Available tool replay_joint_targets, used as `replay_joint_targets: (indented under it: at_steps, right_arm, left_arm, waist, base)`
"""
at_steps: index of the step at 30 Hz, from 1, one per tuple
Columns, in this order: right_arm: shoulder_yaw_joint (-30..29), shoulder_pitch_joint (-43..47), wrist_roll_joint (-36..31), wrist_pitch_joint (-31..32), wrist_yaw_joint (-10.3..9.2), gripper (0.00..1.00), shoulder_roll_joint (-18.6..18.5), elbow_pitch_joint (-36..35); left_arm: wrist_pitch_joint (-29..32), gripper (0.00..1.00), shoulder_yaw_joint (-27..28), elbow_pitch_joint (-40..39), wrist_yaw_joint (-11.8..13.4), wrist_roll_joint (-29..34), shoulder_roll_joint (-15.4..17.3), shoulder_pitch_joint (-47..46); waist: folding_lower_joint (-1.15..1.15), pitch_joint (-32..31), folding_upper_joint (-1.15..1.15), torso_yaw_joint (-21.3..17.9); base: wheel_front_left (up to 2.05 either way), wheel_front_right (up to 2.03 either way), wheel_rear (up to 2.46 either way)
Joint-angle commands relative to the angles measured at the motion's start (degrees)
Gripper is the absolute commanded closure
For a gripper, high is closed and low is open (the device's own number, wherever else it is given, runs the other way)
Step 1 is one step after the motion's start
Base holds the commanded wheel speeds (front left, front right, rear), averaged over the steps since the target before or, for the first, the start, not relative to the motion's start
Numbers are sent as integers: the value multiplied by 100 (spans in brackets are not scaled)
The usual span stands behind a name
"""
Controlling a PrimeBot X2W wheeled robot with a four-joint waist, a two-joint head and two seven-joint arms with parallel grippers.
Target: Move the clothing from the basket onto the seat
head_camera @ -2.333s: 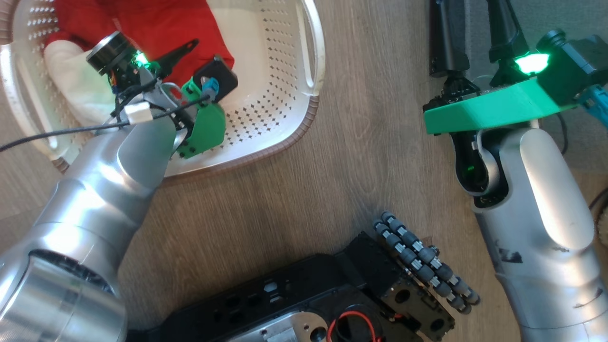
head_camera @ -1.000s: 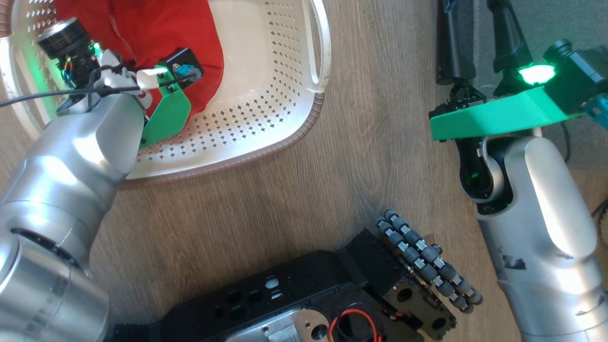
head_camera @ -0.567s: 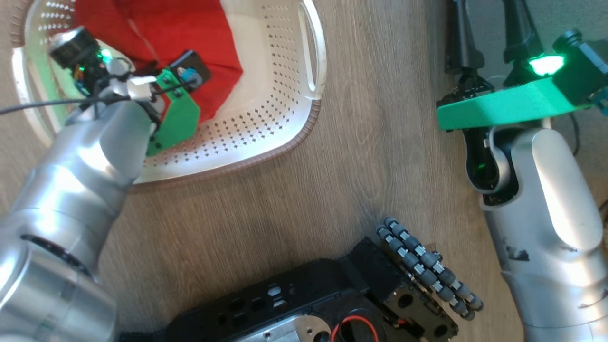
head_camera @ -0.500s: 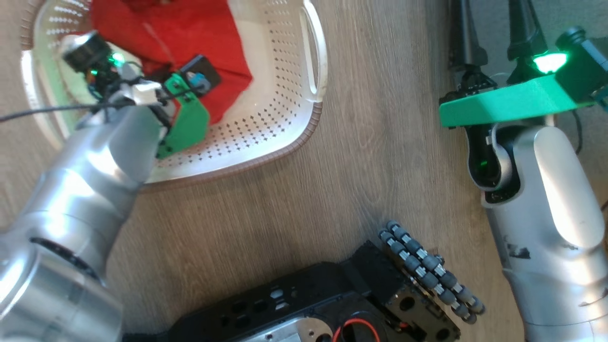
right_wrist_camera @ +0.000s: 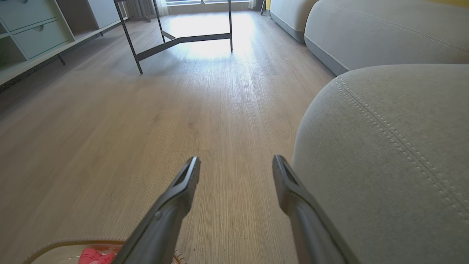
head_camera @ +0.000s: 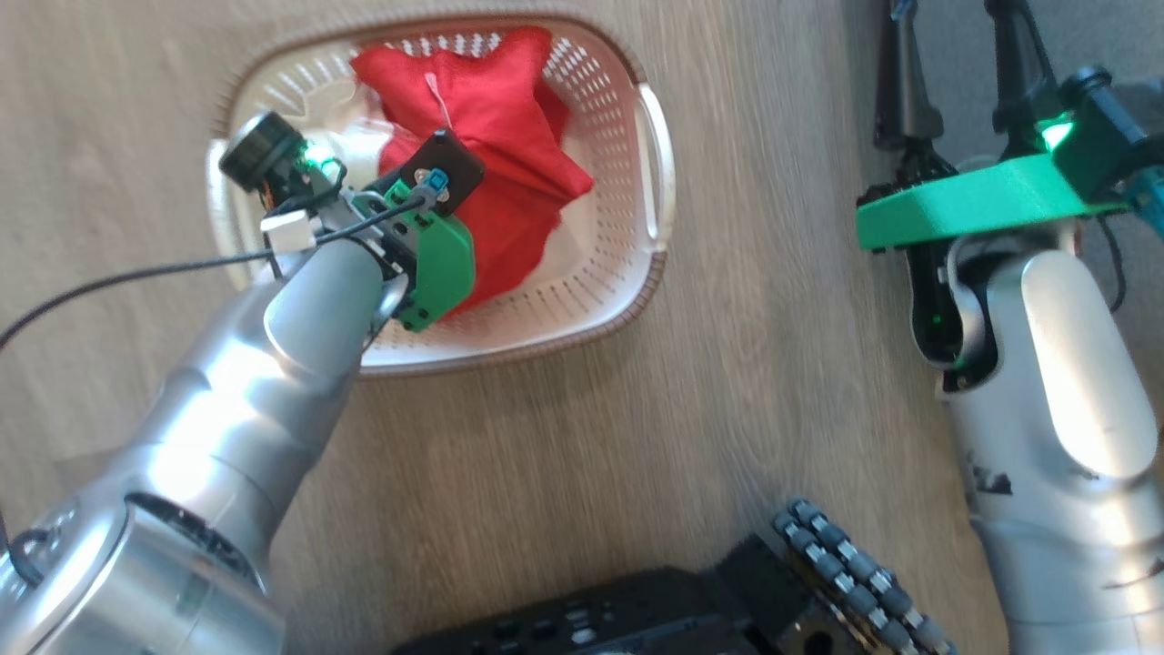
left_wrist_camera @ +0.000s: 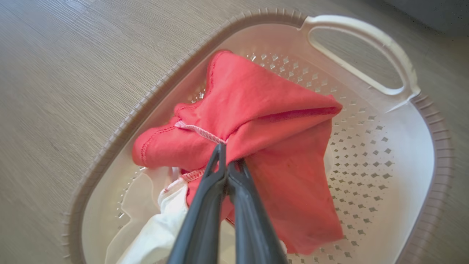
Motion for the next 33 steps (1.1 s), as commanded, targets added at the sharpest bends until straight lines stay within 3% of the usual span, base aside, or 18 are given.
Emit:
replay_joint_targets:
  at_steps: [1,7,14,33]
  right_arm:
    - [18,304,-49,-27,40,0,51,-98]
    - [-117,545,-151,-27,40,0,51,43]
    - [-237,859,-263,-27,40,0,51,190]
    - [-94,1573,-243,-27,40,0,51,604]
  left_arm:
    - [-93,100,149,-173,58,-119,7,87]
    - [-147,100,292,-795,41,-608,-1,412]
    - [-151,100,675,-1617,248,-1013,-2,865]
    - [-152,100,1812,-2893,242,-1254,4,2007]
  waist:
    - [0,-335,0,207]
    - [0,-881,0,425]
    - [0,-1557,0,674]
    - [0,-3079,0,939]
  base:
    - [0,0,0]
    - [0,0,0]
    - [0,0,0]
    - [0,0,0]
